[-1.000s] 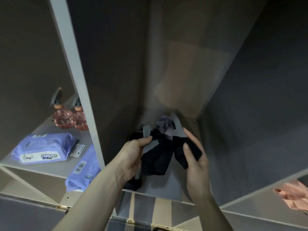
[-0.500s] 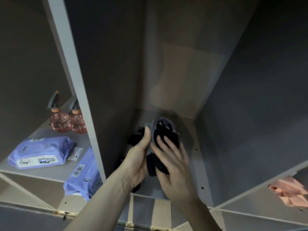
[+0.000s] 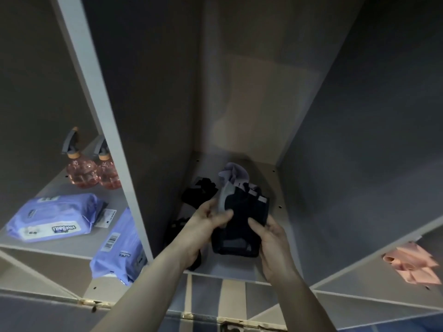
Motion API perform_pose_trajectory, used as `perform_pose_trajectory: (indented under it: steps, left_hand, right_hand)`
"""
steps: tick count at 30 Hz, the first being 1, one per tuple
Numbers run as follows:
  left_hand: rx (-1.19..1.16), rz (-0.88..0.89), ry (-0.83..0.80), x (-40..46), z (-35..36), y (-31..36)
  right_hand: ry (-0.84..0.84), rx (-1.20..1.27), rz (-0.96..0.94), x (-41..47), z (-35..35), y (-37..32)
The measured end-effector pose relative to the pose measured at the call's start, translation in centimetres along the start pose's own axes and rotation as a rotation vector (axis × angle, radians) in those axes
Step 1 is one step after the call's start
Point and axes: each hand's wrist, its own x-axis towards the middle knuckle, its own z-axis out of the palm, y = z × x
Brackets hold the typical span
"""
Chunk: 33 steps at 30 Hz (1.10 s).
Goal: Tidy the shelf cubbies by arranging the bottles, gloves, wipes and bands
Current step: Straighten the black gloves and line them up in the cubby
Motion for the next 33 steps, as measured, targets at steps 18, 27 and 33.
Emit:
perform_pose_trajectory:
  steps: [18,27,33]
  left_hand:
    - [1.509,-0.086,-0.220,2.8,-11.8,-11.9]
    - [1.459,0.079,0.085,4.1,-10.9,-11.5]
    - [1.603,0.233,-0.132,5.5,-9.8,-13.1]
  right_hand:
    - [0.088,-0.771,-0.036,5.2,-5.8,15.6]
    - [-0.123,-1.764,-0.412,3.9,-4.9,17.0]
    - [-0.242,-1.866,-0.440,3.7,-4.5,16.3]
